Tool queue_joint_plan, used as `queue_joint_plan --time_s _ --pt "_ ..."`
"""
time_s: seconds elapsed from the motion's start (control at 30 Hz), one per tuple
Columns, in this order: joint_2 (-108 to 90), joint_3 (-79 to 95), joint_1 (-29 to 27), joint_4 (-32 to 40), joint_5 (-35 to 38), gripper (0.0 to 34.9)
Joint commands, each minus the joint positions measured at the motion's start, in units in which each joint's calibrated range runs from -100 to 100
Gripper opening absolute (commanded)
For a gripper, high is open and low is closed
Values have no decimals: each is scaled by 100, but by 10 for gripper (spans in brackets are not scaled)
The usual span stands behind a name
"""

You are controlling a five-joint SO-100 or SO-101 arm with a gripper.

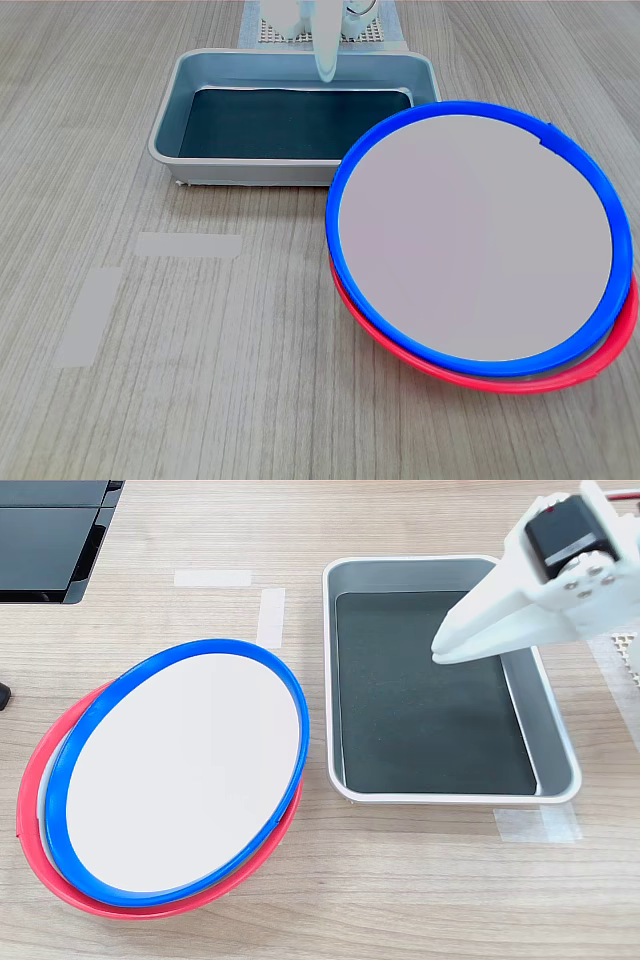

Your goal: Lift the stacked dish and set it down on the table.

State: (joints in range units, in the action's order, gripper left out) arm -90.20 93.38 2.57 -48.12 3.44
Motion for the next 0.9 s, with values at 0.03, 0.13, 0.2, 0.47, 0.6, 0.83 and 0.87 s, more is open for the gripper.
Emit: queue_joint_plan --time_s 0.03,0.13,0.2,0.47,0.6,0.83,0.87 --pt "1954 -1968 303 -12 122 19" --pt "3130 -3088 520 -120 132 57" --pt "3813 -3671 652 -186 181 117" --pt "5783 -5291 877 -210 327 176" --pt "6593 -5974 990 -210 322 172" --pt "7736 -6693 1150 4 322 143" --pt "7872 -6739 1169 46 327 139"
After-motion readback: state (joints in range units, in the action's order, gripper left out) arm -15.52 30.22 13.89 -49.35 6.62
